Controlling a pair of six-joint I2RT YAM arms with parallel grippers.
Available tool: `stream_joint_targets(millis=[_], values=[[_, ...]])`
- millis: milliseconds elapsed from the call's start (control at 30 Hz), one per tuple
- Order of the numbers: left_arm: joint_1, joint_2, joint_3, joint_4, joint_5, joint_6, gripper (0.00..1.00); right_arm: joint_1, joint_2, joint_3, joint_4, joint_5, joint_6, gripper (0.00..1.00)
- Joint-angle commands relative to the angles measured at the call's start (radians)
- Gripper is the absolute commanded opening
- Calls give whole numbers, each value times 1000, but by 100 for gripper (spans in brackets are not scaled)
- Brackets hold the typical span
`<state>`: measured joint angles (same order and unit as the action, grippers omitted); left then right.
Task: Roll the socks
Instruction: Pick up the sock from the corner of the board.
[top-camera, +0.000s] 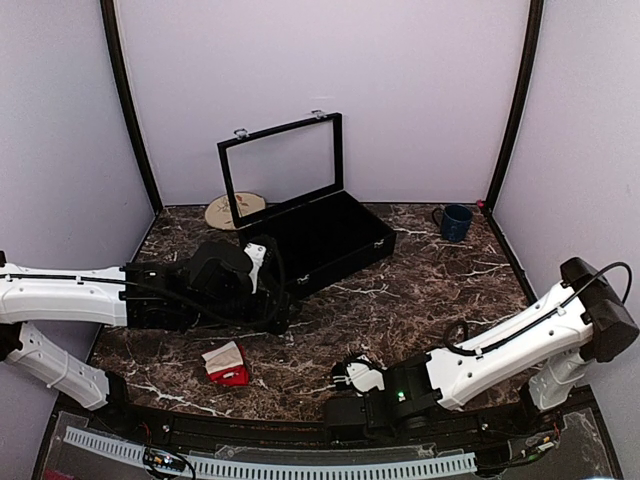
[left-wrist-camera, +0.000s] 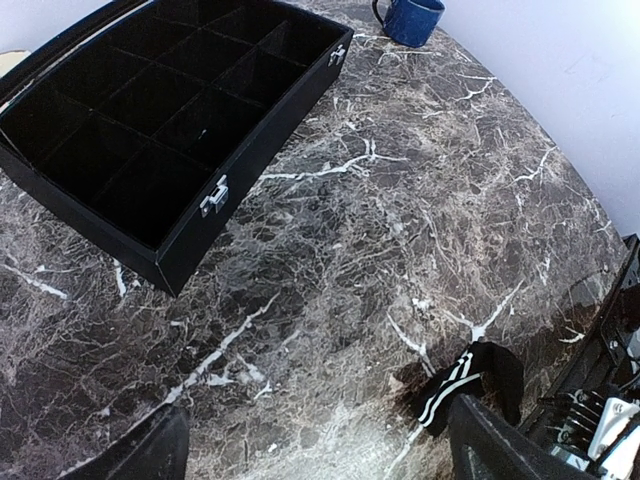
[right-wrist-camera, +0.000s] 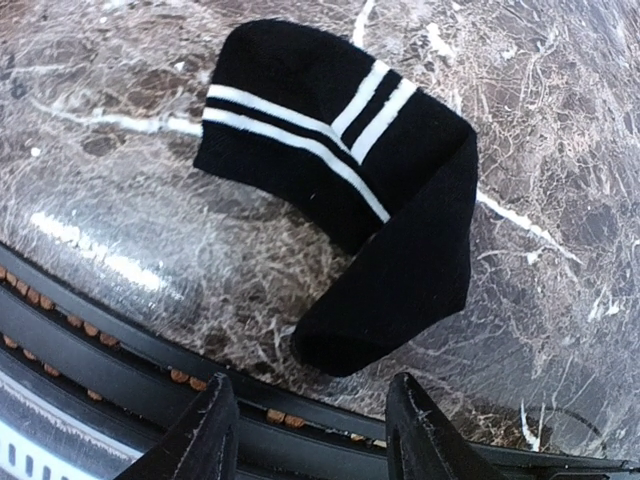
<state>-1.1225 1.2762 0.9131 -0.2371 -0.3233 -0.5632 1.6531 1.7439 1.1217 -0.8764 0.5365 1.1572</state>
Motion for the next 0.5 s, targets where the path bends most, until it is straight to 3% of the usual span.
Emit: stream_joint_targets(millis=[0,300,467], values=[[-5,-40,-16,-16,-22,-10,93,-27,16,-16,22,19,-32,48],[-5,-38,-21,-13,-23,-13,93,-63,24,-66,67,-12,-67,45],[-4,-34,-21,-7,-25,-10,93,-77,31,-74,94,-24,-95,31]])
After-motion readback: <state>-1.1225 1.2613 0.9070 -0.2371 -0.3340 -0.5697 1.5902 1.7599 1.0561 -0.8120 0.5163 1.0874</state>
